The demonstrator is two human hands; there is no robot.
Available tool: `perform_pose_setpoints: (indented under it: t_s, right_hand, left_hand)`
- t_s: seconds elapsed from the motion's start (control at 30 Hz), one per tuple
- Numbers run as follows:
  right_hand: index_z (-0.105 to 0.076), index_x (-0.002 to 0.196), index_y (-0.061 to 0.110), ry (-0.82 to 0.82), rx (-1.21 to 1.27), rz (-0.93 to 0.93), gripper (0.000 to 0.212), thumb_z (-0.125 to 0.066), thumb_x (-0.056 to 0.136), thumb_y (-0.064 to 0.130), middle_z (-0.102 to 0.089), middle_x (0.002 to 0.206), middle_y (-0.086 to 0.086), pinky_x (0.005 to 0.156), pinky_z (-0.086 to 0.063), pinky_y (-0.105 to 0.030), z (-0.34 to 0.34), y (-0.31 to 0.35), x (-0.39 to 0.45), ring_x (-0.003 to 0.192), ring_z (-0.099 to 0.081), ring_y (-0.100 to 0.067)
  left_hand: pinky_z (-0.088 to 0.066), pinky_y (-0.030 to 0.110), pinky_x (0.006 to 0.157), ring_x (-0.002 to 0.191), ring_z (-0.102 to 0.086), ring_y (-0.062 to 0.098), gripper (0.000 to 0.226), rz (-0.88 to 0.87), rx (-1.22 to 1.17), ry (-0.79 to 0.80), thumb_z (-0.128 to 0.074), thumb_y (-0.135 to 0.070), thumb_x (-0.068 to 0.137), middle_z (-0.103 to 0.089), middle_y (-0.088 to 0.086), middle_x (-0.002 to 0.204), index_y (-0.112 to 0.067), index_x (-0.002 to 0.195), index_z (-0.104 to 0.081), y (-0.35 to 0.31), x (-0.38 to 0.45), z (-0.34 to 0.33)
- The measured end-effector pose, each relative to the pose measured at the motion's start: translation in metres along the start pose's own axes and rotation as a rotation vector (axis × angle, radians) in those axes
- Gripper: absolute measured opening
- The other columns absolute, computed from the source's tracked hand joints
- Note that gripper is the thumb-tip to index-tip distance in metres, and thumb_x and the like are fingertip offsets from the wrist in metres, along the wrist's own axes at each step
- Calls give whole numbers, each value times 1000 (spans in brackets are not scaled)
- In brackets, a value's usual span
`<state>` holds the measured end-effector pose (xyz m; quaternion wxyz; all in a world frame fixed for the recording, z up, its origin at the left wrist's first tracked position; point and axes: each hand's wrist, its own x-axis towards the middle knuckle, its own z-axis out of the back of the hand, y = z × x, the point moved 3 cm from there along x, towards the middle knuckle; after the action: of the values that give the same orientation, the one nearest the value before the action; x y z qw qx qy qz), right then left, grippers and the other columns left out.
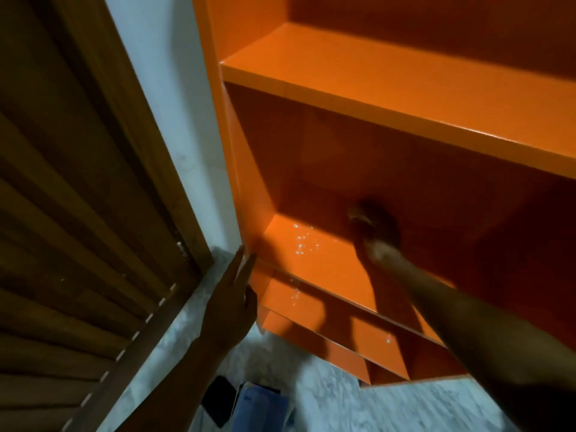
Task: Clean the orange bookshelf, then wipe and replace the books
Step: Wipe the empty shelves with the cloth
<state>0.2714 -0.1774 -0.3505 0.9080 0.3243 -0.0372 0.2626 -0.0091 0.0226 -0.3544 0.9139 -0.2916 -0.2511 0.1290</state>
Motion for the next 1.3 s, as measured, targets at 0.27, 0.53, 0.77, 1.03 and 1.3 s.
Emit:
perform_pose_setpoints:
  t_s: [0.27, 0.53, 0.77, 1.03, 1.3]
  right_hand:
    - [-70, 105, 35, 90, -221, 207, 35, -40, 94, 50, -68, 117, 6, 94, -49, -42, -38, 41, 9, 108, -63, -23]
    - [-40, 150, 25, 428, -216, 388, 59, -40, 94, 41, -34, 159, -6, 116, -22, -45, -66, 85, -83, 145, -33, -30]
    - [-66, 121, 12, 427, 229, 618, 35, -37, 101, 14, -66, 122, -2, 95, -43, -32, -50, 129, -104, 111, -59, -20]
    - [-60, 129, -1, 2, 303, -78, 39, -55, 94, 17, -64, 129, -19, 104, -44, -30, -51, 98, 36, 120, -61, -29]
    - [-59, 130, 16, 278, 46, -150, 43, -57, 94, 39, -59, 135, -9, 105, -43, -37, -107, 122, 39, 126, -54, -31]
  left_hand:
    - [-33, 30, 105, 151, -18, 35, 67, 57, 54, 36, -38, -19, 95, -15, 10, 165, -7, 157, -15, 21, 2, -21]
    - [-51, 26, 86, 151, -20, 31, 86, 93, -36, 71, -55, 2, 87, -11, 1, 166, -15, 159, -11, 21, 2, -20]
    - [-61, 36, 78, 150, -18, 31, 80, 12, -15, 97, -44, -9, 91, -10, -8, 165, -24, 159, -6, 33, 5, -9]
    - [-61, 43, 73, 145, -34, 31, 80, -39, 0, 102, -46, 3, 88, -26, 2, 162, -20, 158, -15, 42, 9, -6]
    - [-58, 38, 60, 128, -56, 25, 81, -78, -91, 55, -47, 1, 88, -26, -1, 162, -22, 158, -13, 40, 8, -2]
